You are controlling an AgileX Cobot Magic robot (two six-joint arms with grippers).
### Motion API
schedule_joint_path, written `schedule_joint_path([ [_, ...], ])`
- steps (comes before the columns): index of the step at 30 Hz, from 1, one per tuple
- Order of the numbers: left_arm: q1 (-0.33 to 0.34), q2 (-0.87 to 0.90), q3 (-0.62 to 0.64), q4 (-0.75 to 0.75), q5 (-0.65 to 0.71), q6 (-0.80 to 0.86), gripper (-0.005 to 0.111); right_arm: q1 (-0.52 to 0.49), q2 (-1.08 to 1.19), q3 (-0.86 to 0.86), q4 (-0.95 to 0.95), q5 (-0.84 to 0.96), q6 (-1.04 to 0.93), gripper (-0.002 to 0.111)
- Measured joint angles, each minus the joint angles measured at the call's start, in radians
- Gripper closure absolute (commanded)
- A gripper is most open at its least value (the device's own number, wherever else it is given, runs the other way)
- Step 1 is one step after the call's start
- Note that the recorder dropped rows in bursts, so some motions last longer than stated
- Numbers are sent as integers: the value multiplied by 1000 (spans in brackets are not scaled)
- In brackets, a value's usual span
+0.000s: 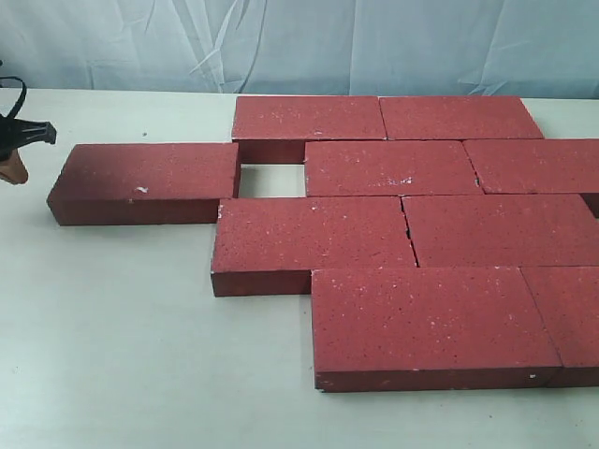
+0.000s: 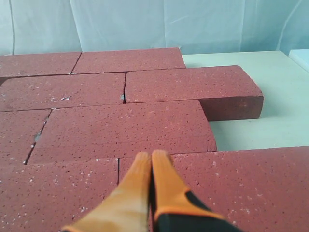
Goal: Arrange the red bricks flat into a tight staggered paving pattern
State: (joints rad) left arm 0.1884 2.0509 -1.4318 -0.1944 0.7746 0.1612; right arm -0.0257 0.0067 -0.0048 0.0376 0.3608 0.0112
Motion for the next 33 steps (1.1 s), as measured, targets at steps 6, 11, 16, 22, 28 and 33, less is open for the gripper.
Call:
schedule_joint_path([
  [6,0,26,59,-126,-33,68,107,0,0,0,0,0,0,109],
  [11,0,30,68,-228,-37,138,107,0,0,0,0,0,0,109],
  [16,-23,30,68,-244,-39,157,107,0,0,0,0,0,0,109],
  [22,-76,30,68,-253,-55,184,107,0,0,0,0,0,0,109],
  [28,-121,30,69,-255,-62,213,107,0,0,0,0,0,0,109],
  [33,-148,30,69,-263,-67,232,107,0,0,0,0,0,0,109],
])
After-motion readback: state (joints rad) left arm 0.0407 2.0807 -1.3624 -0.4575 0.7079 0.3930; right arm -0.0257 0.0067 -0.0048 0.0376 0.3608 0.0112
